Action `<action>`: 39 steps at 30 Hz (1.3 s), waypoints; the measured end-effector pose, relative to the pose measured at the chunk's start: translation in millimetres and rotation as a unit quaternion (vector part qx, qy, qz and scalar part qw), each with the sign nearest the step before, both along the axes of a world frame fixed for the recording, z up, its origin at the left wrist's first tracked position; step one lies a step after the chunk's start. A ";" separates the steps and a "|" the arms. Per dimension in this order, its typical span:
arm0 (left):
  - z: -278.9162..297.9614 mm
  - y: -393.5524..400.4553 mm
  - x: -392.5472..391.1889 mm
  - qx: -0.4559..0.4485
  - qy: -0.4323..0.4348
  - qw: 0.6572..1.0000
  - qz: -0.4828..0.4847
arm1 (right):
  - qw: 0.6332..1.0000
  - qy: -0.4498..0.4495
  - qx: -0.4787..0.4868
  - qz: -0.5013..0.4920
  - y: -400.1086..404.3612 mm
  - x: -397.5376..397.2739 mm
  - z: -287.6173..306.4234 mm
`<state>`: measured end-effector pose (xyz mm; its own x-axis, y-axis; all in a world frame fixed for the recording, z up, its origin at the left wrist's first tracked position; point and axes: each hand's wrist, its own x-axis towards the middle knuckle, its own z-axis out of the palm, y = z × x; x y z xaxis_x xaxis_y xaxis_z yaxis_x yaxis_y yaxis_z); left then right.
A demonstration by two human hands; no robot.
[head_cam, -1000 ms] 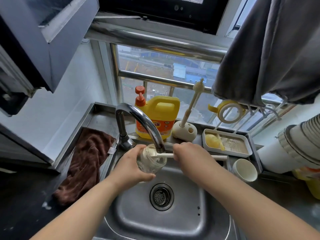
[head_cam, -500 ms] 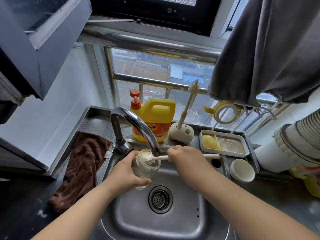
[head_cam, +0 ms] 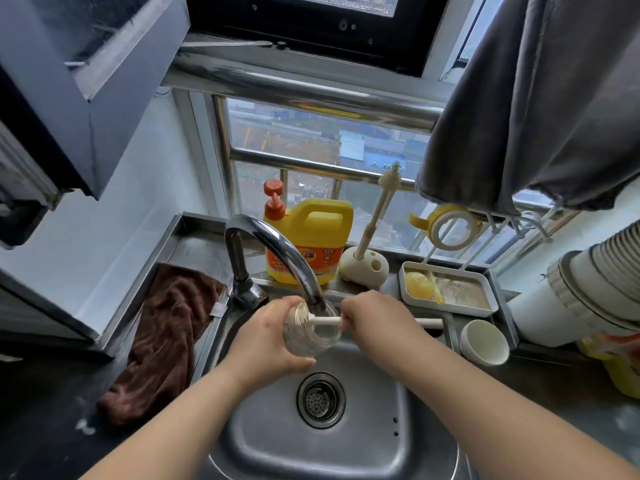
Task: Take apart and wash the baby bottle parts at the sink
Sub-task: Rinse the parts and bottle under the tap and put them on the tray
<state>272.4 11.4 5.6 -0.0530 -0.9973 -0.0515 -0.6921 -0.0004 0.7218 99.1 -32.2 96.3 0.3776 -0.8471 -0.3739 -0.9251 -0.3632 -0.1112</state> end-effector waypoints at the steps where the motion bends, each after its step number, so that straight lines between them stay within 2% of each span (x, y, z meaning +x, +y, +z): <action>1: -1.7 0.0 2.4 -0.003 -0.009 1.000 0.003 | 1.000 0.002 0.026 -0.017 -0.8 -0.9 1.9; 3: -5.1 -0.4 8.6 -0.011 -0.019 1.000 0.013 | 0.997 -0.010 0.060 -0.053 -3.4 -5.2 5.6; 8: -2.2 3.6 -5.2 -0.030 -0.032 0.999 -0.005 | 0.998 0.009 0.043 -0.047 4.4 0.2 -5.2; 11: -7.5 2.6 8.6 -0.018 -0.017 1.000 0.017 | 0.996 -0.014 0.062 -0.070 3.7 -1.2 -3.3; 16: -4.6 5.3 2.6 -0.053 -0.020 0.998 0.019 | 0.998 -0.011 0.027 -0.059 6.7 7.2 -10.3; 22: -8.7 10.4 12.1 -0.057 -0.059 0.996 0.046 | 0.989 -0.011 0.111 -0.093 0.9 6.9 -3.0; 27: -14.5 19.2 -5.1 -0.108 -0.067 0.991 0.046 | 0.981 -0.104 0.132 -0.092 11.3 5.3 -2.9; 30: -17.2 25.4 -4.3 -0.048 -0.005 0.999 0.013 | 0.976 -0.132 0.141 -0.098 14.1 -0.6 -2.2; 34: -15.7 29.1 0.2 0.014 0.022 0.997 -0.071 | 0.979 -0.129 0.124 -0.100 15.4 -1.4 -6.5; 37: -9.8 20.3 11.7 0.008 -0.015 0.993 -0.113 | 0.979 -0.130 0.124 -0.093 14.9 -4.1 -6.9; 39: -3.9 10.7 15.8 -0.004 -0.036 0.994 -0.106 | 0.979 -0.137 0.127 -0.082 14.2 -6.1 -5.9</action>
<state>288.1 22.2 1.6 -0.2577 -0.9646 -0.0556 -0.7266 0.1556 0.6692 93.0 -18.0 90.4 0.3594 -0.7981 -0.4837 -0.8913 -0.1399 -0.4313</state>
